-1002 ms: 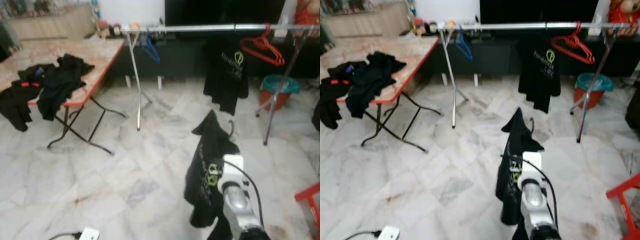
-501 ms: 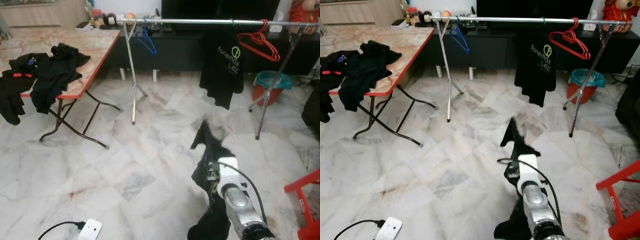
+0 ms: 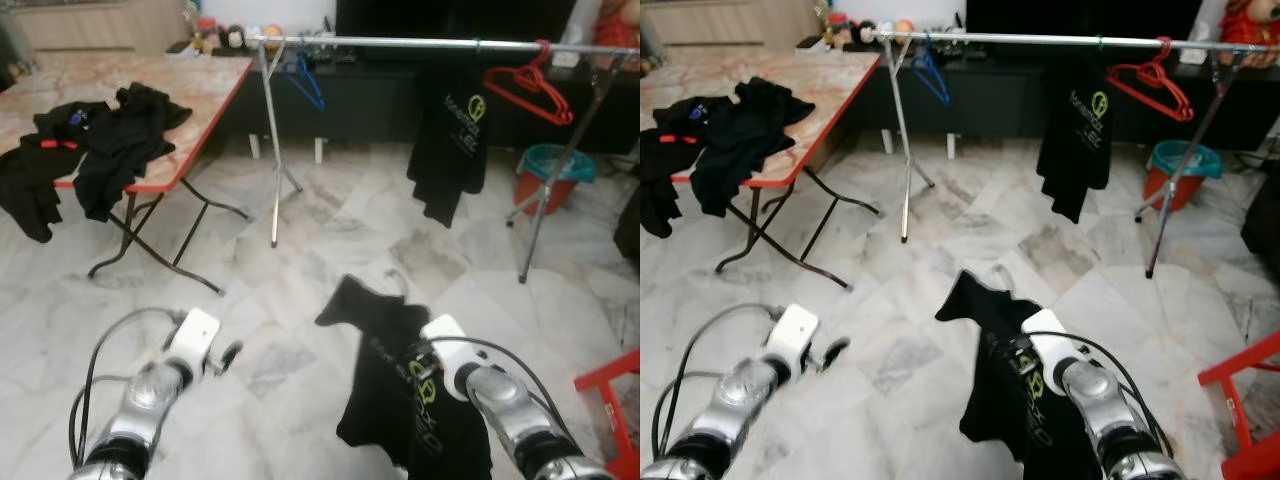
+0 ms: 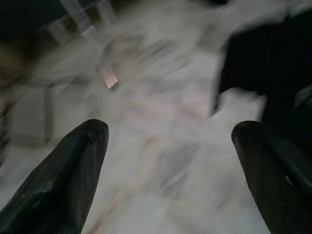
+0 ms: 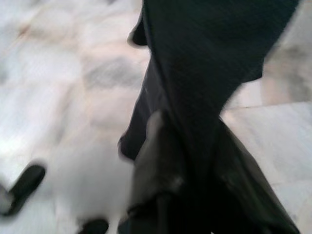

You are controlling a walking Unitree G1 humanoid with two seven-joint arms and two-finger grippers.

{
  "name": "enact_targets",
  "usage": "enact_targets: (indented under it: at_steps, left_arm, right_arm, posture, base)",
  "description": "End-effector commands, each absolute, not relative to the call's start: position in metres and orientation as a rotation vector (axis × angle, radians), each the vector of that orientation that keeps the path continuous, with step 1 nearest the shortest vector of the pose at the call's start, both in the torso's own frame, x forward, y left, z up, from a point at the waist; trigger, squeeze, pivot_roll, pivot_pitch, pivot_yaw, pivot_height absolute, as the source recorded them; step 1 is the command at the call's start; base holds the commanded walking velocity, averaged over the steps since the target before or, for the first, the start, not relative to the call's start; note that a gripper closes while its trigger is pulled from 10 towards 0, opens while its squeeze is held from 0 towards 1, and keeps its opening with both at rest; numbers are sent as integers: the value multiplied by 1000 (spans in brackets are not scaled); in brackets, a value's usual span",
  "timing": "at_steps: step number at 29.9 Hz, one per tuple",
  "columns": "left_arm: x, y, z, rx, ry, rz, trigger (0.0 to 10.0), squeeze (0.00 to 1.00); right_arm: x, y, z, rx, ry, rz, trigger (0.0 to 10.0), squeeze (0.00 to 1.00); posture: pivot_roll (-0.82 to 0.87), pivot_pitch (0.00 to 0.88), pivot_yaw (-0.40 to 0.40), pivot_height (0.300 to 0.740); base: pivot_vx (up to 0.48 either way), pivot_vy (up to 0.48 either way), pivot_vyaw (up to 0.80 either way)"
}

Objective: Hang hanger

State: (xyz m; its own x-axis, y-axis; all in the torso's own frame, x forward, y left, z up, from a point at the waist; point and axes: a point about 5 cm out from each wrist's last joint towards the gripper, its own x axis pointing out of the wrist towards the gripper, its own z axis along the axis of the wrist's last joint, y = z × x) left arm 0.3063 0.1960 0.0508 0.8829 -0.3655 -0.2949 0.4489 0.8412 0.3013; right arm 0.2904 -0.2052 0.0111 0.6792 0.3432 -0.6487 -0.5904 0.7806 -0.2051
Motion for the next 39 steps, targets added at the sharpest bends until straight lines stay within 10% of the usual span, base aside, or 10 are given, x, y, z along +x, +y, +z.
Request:
enact_targets:
  at_steps: [1,20,39]
  left_arm:
    - [301,197,48,356,258,-486,10000,0]
    - [292,135,124,225,195,-1096,10000,0]
    - [281,110,126,182,271,-1254,10000,0]
  right_arm:
    - [299,-199,24,-453,582,622,10000,0]
    - [296,-199,41,-634,650,1101,10000,0]
    - [292,-168,42,-612,555,1276,10000,0]
  posture:
    - [35,0,14,740]
    - [42,0,-24,740]
    - [37,0,-16,740]
  base:
    - [0,0,0]
    - [0,0,0]
    - [0,0,0]
